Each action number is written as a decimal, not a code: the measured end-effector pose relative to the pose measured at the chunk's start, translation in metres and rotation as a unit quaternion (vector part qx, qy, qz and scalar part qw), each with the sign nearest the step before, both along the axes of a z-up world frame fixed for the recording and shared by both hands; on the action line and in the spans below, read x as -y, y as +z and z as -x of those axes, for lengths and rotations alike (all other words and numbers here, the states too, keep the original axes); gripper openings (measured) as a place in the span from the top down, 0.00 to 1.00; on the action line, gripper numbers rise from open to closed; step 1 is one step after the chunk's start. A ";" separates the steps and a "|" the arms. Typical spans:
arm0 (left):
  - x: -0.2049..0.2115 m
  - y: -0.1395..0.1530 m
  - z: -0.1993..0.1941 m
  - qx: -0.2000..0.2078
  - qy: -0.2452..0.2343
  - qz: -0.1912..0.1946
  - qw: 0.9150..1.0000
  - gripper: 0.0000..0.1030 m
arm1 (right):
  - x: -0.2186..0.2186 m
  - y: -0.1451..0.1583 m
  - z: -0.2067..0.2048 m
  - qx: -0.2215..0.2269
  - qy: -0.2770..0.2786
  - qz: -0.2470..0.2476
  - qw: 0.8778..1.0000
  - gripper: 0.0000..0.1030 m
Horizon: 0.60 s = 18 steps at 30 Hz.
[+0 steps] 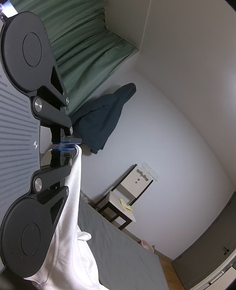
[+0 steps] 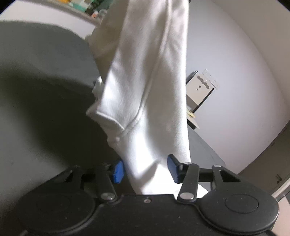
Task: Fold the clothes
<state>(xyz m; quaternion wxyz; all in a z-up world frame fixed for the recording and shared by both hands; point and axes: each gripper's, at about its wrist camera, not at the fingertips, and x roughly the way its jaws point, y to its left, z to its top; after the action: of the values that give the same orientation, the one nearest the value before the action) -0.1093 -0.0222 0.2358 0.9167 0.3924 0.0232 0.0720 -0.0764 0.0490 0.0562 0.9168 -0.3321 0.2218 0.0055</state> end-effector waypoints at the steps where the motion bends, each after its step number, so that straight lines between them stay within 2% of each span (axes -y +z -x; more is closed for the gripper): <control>1: -0.001 0.000 0.000 -0.001 0.001 0.001 1.000 0.96 | 0.002 0.002 -0.001 0.001 0.004 -0.010 1.000 0.70; 3: -0.003 -0.001 0.001 -0.004 0.005 0.004 1.000 0.96 | 0.011 0.010 -0.003 0.004 0.007 -0.042 0.999 0.92; 4: -0.004 -0.001 0.002 -0.004 0.006 0.005 1.000 0.96 | 0.016 0.015 -0.004 0.006 0.009 -0.061 0.998 0.94; 5: -0.006 -0.002 0.002 -0.005 0.008 0.005 1.000 0.96 | 0.021 0.020 -0.006 0.008 0.009 -0.078 0.997 0.94; 8: -0.010 -0.005 0.005 -0.007 0.015 0.011 1.000 0.96 | 0.031 0.030 -0.010 0.024 0.010 -0.083 0.996 0.94; 10: -0.012 -0.008 0.007 -0.006 0.021 0.014 1.000 0.96 | 0.037 0.043 0.004 0.046 0.004 -0.097 0.994 0.94; 12: -0.015 -0.011 0.010 -0.004 0.028 0.016 0.999 0.96 | 0.070 0.065 0.014 0.063 0.001 -0.124 0.990 0.96; 16: -0.022 -0.016 0.019 0.005 0.041 0.020 0.999 0.96 | 0.111 0.112 0.006 0.128 0.001 -0.131 0.983 0.96; 18: -0.024 -0.015 0.028 0.022 0.042 0.019 0.999 0.96 | 0.129 0.140 0.005 0.156 0.006 -0.151 0.976 0.96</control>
<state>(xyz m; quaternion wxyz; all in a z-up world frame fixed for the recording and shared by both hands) -0.1376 0.0014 0.2204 0.9205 0.3716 0.0211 0.1188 -0.0817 -0.0799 0.1958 0.9797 -0.1875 0.0708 -0.0076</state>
